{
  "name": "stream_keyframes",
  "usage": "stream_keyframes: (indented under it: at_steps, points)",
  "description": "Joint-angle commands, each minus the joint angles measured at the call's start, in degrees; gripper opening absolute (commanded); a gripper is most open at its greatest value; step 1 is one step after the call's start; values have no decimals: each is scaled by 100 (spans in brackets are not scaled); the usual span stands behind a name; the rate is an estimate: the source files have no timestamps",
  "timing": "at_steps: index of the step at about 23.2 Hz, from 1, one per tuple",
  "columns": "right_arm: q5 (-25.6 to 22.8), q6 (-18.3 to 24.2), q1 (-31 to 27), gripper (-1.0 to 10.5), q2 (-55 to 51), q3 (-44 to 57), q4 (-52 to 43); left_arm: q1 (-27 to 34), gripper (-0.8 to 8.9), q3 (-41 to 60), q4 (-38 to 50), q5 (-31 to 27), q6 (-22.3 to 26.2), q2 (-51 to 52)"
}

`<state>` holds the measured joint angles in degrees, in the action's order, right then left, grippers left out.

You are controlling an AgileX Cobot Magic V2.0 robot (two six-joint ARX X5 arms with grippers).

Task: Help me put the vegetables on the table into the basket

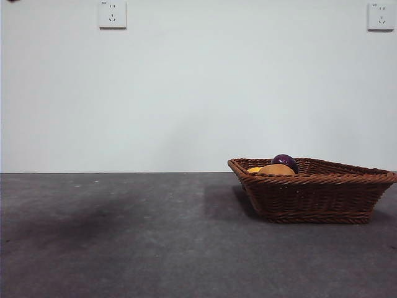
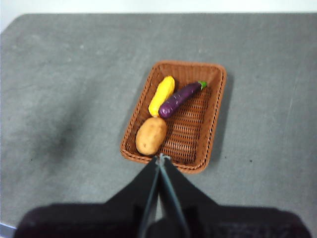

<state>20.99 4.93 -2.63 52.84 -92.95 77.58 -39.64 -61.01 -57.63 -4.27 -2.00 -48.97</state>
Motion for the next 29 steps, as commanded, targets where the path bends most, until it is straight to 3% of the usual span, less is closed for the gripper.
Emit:
stream_keyframes:
  at_steps: [1, 4, 5, 9, 11, 13, 14, 17, 20, 25, 29]
  points:
    - [-15, -35, 2, 0, 214, 31, 125, 197, -3, 92, 133, -192, 835, 179]
    - [-28, -33, 2, 0, 662, 31, 125, 785, -3, 758, 1209, 243, 1687, 839]
    - [-42, -35, 2, 1, 828, 31, 125, 1034, -3, 1154, 1670, 444, 1733, 1176]
    - [-46, -35, 2, 1, 1596, 31, 125, 2098, -3, 3294, 3635, 476, 1596, 2675]
    - [-46, -33, 2, 0, 1965, 31, 125, 2577, -3, 4199, 4177, 597, 870, 3338]
    - [-46, -33, 2, 1, 2317, 31, 120, 3021, -3, 4889, 4273, 728, 243, 3991]
    - [-46, -33, 2, 0, 2452, 31, 122, 3169, -3, 5125, 4275, 717, 155, 4216]
    - [-46, -35, 2, 1, 2857, 31, 114, 3547, -3, 5707, 4286, 719, 157, 4837]
    - [-50, -33, 0, 1, 3097, 31, -37, 3764, -3, 6043, 4789, 708, 164, 4830]
    - [-48, -35, -2, 0, 3209, 31, -1346, 4212, -3, 6054, 4774, 688, 411, 4863]
    - [-48, -35, -2, 0, 3209, 31, -2656, 4393, -3, 6054, 4791, 730, 289, 4874]
